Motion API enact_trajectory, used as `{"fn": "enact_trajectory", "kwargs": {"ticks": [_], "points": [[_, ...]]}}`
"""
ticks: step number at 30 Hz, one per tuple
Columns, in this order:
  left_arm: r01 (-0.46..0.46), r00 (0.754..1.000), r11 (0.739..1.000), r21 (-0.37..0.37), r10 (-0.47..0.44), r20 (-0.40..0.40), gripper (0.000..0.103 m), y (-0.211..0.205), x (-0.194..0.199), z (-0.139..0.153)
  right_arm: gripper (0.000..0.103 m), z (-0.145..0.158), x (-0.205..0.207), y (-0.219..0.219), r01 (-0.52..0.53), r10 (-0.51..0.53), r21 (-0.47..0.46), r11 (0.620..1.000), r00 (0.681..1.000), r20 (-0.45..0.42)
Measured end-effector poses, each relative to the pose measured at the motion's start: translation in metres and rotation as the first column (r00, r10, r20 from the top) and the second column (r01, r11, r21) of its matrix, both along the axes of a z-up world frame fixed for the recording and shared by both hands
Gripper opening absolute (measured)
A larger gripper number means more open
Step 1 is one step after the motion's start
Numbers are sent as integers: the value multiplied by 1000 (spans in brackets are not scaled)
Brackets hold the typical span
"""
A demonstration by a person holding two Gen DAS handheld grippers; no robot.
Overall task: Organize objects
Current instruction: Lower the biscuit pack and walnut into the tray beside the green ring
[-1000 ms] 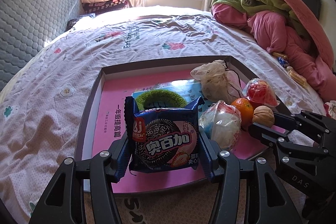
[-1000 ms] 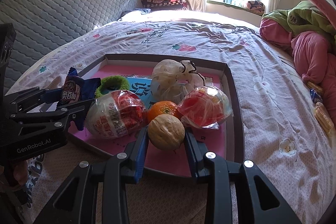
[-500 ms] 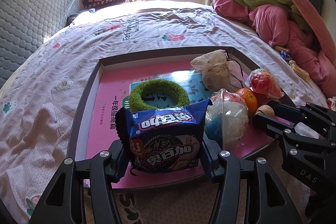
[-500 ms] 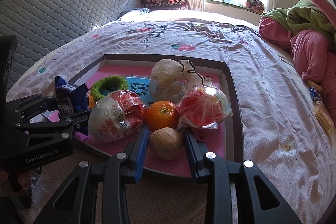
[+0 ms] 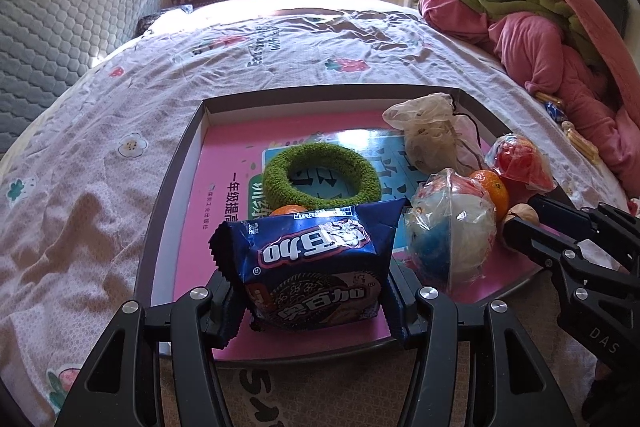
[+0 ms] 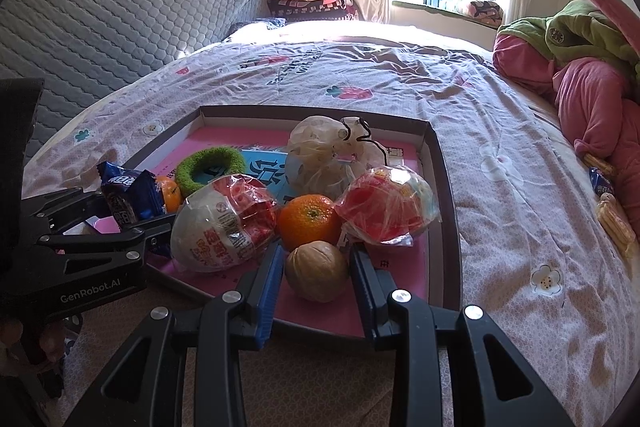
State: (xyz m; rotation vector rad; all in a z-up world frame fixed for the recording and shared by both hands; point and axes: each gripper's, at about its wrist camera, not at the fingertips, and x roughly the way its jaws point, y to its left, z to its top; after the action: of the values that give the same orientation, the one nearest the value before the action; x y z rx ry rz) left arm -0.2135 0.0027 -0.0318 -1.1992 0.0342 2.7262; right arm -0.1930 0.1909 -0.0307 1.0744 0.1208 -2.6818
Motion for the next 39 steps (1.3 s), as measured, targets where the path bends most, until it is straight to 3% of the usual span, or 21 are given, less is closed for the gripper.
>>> {"fn": "enact_trajectory", "kwargs": {"ticks": [27, 39], "points": [[-72, 997, 996, 52, 71, 31, 59, -22, -8, 3, 35, 9, 6, 4, -2, 2, -6, 1000, 999, -34], [-66, 998, 997, 46, 66, 6, 59, -22, -10, 7, 35, 9, 6, 4, -3, 3, -4, 1000, 999, -38]]}}
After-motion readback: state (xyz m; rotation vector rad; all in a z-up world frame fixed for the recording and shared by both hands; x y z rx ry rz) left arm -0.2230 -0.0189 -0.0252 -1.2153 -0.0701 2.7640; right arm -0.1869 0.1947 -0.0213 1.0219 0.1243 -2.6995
